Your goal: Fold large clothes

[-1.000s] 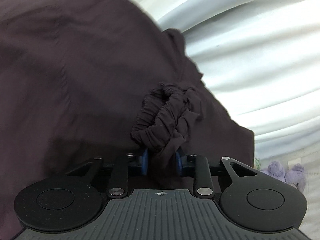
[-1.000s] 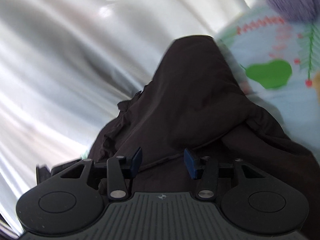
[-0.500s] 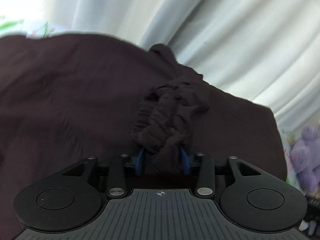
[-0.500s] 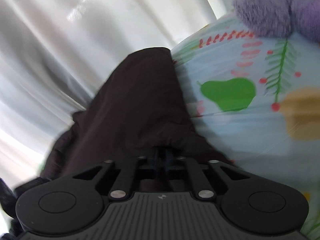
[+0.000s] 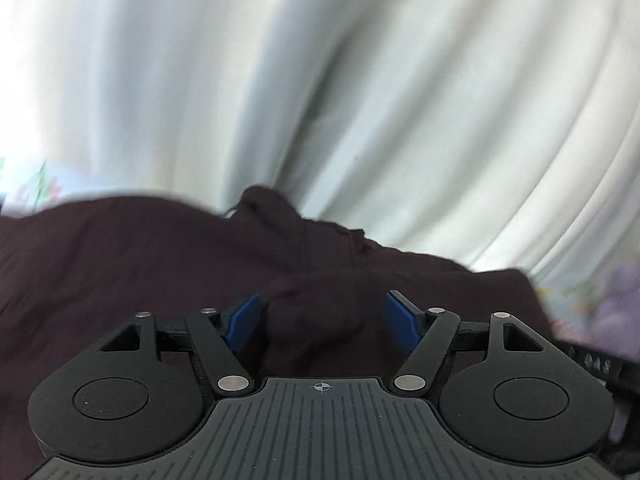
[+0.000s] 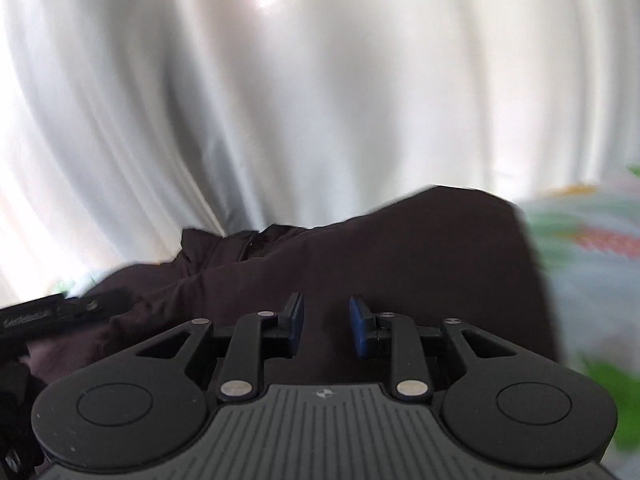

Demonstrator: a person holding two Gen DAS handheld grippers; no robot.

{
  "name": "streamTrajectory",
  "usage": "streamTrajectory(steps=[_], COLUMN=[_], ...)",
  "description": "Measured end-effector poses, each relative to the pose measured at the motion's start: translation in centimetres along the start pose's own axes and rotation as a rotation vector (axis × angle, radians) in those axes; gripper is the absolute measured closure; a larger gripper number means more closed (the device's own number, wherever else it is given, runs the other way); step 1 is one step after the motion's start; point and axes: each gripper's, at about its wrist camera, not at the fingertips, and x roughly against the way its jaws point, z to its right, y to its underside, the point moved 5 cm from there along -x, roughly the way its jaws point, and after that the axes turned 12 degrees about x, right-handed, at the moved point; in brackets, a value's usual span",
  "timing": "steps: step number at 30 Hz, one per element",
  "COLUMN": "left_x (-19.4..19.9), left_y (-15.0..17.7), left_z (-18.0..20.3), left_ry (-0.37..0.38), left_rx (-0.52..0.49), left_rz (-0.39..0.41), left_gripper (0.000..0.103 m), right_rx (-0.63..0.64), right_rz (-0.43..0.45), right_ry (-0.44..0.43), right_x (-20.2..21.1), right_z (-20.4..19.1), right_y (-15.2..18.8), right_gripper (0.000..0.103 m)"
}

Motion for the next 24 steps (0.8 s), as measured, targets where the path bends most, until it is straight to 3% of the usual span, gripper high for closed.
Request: streamTrajectory(steps=[2,5,8,10,14,18,20,24], left_x=[-2.4,-5.4,-6.0,-6.0,-6.0,-6.4,-6.1,-4.9], left_y=[0.3,1.5,2.2,2.2,2.4,2.2,2.2,2.1], left_z=[0.6,-0.9,-3.6,-4.0,-4.4,-4.2,-4.1,-4.8], left_ry=[-0.058,-0.161,-0.076,-0.072,-0.086,-0.075,-0.071,-0.062], left_rx=[-0.055,-0.100,0.009,0.003,-0.021,-0.005,-0.006,0.044], left_rz=[0.055,0.058,0.048,0.044,0.039,0.036,0.038,0.052], left_gripper=[0.022,0.014,0.010,0.008,0.007,0.006,0.006,0.005], right_rx=[0.047,0.003,-0.123,-0.131,-0.063,-0.014,-0.032,0.051], right_rz=[-0.017,0.017,0.042,0.035,0.003,0.038,0.027,0.004], right_ry=[0.030,0.018,-0.018,0.011,0.103,0.097,0.104,0.148], right_x=[-2.0,-2.7,-2.3,-1.8,0.7,1.2,0.6,1.0], right_z=[0.1,2.9,5.9,6.2,5.7,6.1,6.2,5.3], right_y=[0.4,1.2,1.8,1.8,2.3,5.0,4.7,4.5], right_gripper=[0.083,0.103,0.103,0.103,0.103,0.103,0.103,0.103])
